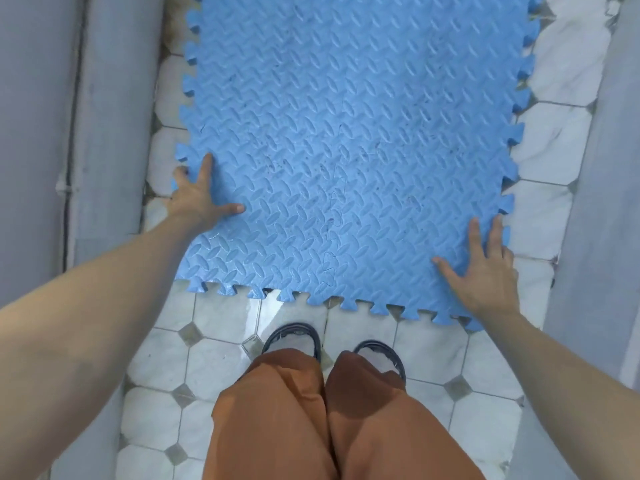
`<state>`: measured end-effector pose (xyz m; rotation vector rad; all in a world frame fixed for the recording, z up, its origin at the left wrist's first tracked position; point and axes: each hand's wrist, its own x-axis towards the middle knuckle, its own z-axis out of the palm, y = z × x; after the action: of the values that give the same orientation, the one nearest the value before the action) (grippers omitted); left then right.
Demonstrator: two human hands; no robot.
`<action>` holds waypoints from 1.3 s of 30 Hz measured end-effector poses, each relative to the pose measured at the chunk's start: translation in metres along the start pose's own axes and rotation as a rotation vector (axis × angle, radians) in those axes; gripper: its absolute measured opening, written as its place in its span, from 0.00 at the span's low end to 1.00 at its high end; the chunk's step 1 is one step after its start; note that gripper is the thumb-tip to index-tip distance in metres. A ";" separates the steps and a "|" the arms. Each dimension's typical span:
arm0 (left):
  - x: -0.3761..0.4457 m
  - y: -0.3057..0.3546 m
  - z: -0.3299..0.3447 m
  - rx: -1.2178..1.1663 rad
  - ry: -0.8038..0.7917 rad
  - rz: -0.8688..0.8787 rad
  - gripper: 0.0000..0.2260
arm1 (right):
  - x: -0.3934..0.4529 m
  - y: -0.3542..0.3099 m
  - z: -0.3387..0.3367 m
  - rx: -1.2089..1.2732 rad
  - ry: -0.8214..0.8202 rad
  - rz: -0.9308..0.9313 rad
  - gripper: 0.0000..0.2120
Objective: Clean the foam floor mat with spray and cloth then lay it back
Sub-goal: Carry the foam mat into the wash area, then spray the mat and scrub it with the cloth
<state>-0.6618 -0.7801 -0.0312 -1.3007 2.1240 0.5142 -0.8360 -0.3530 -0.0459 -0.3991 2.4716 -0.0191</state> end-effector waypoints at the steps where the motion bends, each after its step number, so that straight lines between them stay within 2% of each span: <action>1: 0.006 0.001 0.005 -0.020 0.006 0.019 0.51 | 0.003 -0.001 0.005 0.011 -0.016 0.003 0.44; 4: 0.011 0.009 0.016 -0.079 -0.001 0.031 0.53 | 0.009 -0.008 0.003 0.012 -0.120 0.074 0.46; 7: -0.016 0.018 0.006 0.003 0.014 0.107 0.51 | 0.002 -0.022 -0.026 -0.039 -0.200 0.129 0.48; 10: -0.066 0.028 -0.034 0.064 0.052 0.206 0.48 | -0.022 -0.047 -0.090 -0.082 -0.159 0.085 0.47; 13: -0.127 0.045 -0.106 0.043 0.125 0.303 0.47 | -0.059 -0.079 -0.179 -0.055 -0.054 0.013 0.46; 17: -0.210 0.077 -0.234 -0.095 0.326 0.445 0.43 | -0.109 -0.121 -0.326 0.076 0.137 -0.051 0.46; 19: -0.249 0.102 -0.301 -0.112 0.441 0.556 0.40 | -0.128 -0.141 -0.407 0.168 0.355 -0.128 0.47; 22: -0.298 0.147 -0.414 -0.071 0.573 0.815 0.38 | -0.159 -0.177 -0.537 0.340 0.624 -0.242 0.44; 25: -0.338 0.193 -0.528 -0.149 0.828 0.939 0.27 | -0.195 -0.211 -0.652 0.453 0.884 -0.276 0.43; 27: -0.350 0.223 -0.598 -0.181 0.956 0.980 0.26 | -0.206 -0.224 -0.716 0.509 0.958 -0.280 0.43; 29: -0.344 0.251 -0.653 -0.117 1.022 1.005 0.27 | -0.204 -0.241 -0.775 0.572 0.998 -0.327 0.43; 31: -0.330 0.277 -0.698 -0.037 0.984 0.967 0.32 | -0.190 -0.262 -0.828 0.614 1.004 -0.419 0.45; 36: -0.276 0.324 -0.748 0.198 0.675 0.701 0.51 | -0.136 -0.314 -0.921 0.659 0.816 -0.573 0.51; 38: -0.247 0.328 -0.740 0.222 0.567 0.600 0.57 | -0.113 -0.325 -0.933 0.734 0.766 -0.590 0.46; 39: -0.236 0.327 -0.732 0.220 0.566 0.573 0.58 | -0.100 -0.327 -0.931 0.763 0.763 -0.591 0.39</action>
<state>-1.0780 -0.9128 0.6811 -0.7511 2.9480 0.1180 -1.2183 -0.7114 0.7961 -0.8590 2.6638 -1.5435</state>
